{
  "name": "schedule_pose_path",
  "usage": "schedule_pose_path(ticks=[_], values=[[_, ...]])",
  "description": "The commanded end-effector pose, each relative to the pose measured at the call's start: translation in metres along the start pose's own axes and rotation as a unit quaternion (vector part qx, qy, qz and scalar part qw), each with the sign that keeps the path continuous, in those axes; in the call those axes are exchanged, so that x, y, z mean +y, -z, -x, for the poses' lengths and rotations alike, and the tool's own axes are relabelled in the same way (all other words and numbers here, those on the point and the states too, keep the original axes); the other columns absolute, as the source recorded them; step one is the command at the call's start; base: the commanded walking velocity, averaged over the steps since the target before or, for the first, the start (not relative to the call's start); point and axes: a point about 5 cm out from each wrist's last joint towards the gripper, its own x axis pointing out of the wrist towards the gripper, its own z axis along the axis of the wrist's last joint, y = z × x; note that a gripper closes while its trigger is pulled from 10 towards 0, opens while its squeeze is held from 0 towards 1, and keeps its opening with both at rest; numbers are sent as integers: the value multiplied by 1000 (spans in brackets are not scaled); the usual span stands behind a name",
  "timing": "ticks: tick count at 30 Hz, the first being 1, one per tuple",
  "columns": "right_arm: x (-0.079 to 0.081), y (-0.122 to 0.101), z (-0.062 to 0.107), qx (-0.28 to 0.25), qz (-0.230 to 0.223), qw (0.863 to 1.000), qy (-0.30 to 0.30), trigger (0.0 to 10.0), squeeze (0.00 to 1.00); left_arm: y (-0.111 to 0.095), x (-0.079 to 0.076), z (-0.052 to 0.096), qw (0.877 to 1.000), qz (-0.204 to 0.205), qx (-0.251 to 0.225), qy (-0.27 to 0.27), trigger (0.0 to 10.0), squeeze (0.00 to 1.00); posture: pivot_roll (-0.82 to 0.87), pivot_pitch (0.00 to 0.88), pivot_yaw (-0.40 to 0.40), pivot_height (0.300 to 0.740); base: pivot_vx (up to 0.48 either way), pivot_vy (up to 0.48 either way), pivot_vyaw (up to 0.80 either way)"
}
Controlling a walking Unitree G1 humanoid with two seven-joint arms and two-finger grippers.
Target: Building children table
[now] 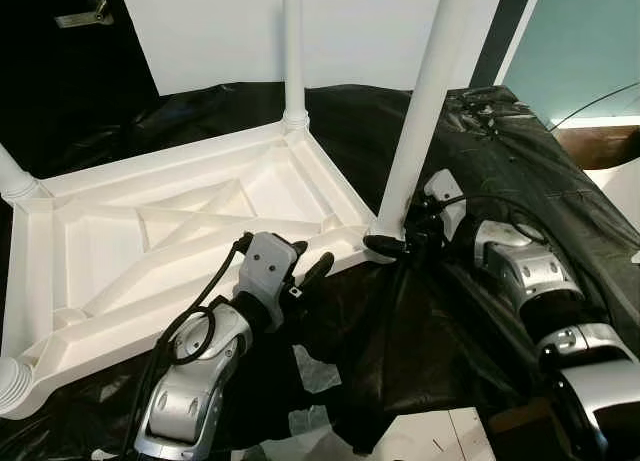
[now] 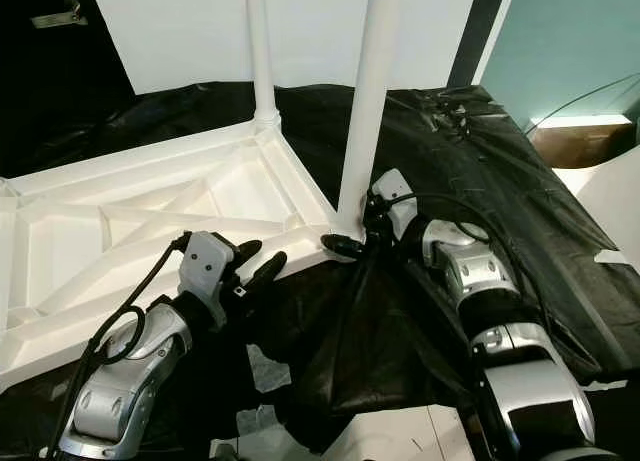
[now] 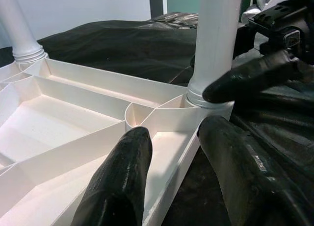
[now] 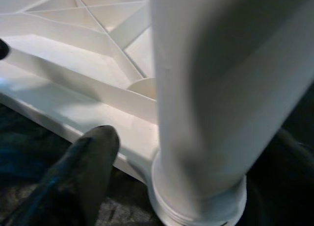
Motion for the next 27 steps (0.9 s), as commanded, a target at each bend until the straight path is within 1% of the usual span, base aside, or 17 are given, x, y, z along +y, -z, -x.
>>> schedule_pose_path(ticks=[1, 2, 5, 9, 11, 13, 15, 17, 18, 19, 21, 22, 23, 24, 25, 26, 27], values=[[0, 3, -3, 16, 6, 1000, -15, 4784, 0, -1, -1, 1, 1000, -6, -3, 6, 10000, 0, 142, 64, -45, 740, 0, 0, 0], [-3, 1, -3, 22, 17, 1000, -14, 0, 0, -1, -1, 1, 1000, -5, -3, 4, 10000, 0, 142, 64, -45, 740, 0, 0, 0], [-8, 1, -2, 32, 30, 999, -20, 0, 0, -1, -2, 2, 1000, -3, -3, -2, 10000, 0, 161, 68, -51, 740, 0, 0, 0], [-9, 1, -1, 33, 37, 998, -28, 0, 0, -1, -2, 3, 1000, -2, -4, -6, 10000, 0, 161, 68, -51, 740, 0, 0, 0], [-9, 8, 2, 33, 30, 999, -21, 0, 0, -1, -2, 3, 1000, 1, -7, -12, 10000, 0, 159, 62, -56, 740, 0, 0, 0], [-9, 8, 2, 33, 30, 999, -20, 0, 0, -1, -2, 3, 1000, 2, -7, -12, 10000, 0, 159, 62, -56, 740, 0, 0, 0], [-9, 10, 3, 22, 8, 1000, -16, 0, 0, 0, -3, 2, 1000, -2, -7, -12, 10000, 0, 156, 58, -61, 740, 0, 0, 0], [-9, 10, 3, 16, 0, 1000, -11, 0, 0, 0, -3, 2, 1000, -3, -7, -12, 10000, 0, 156, 58, -61, 740, 0, 0, 0], [-10, 11, 2, 5, -13, 1000, 25, 10000, 0, -2, -2, 1, 1000, -2, -10, -13, 10000, 0, 143, 49, -66, 740, 0, 0, 0], [-10, 11, 2, 5, -13, 1000, 25, 10000, 0, -2, -2, 1, 1000, -2, -10, -13, 10000, 0, 143, 49, -66, 740, 0, 0, 0], [-11, 14, 1, -5, -38, 995, 88, 10000, 0, -4, -1, -2, 1000, 0, -14, -14, 10000, 0, 136, 44, -62, 740, 0, 0, 0], [-11, 14, 1, -5, -38, 995, 88, 10000, 0, -4, -1, -2, 1000, 0, -14, -14, 10000, 0, 136, 44, -62, 740, 0, 0, 0], [-11, 16, -2, -12, -69, 990, 123, 10000, 0, -4, -1, -4, 1000, 2, -16, -12, 10000, 0, 130, 39, -53, 740, 0, 0, 0], [-10, 17, -3, -14, -89, 986, 142, 10000, 0, -4, -2, -4, 1000, 4, -17, -11, 10000, 0, 130, 39, -53, 740, 0, 0, 0], [-10, 17, -3, -14, -89, 986, 142, 10000, 0, -4, -2, -4, 1000, 4, -17, -11, 10000, 0, 130, 39, -53, 740, 0, 0, 0], [-7, 20, -6, -19, -106, 981, 161, 10000, 0, -4, -3, -5, 1000, 5, -18, -8, 10000, 0, 123, 37, -46, 740, 0, 0, 0], [-3, 24, -9, -22, -133, 972, 191, 10000, 0, -5, -4, -7, 1000, 6, -19, -4, 10000, 0, 121, 38, -42, 740, 0, 0, 0]])
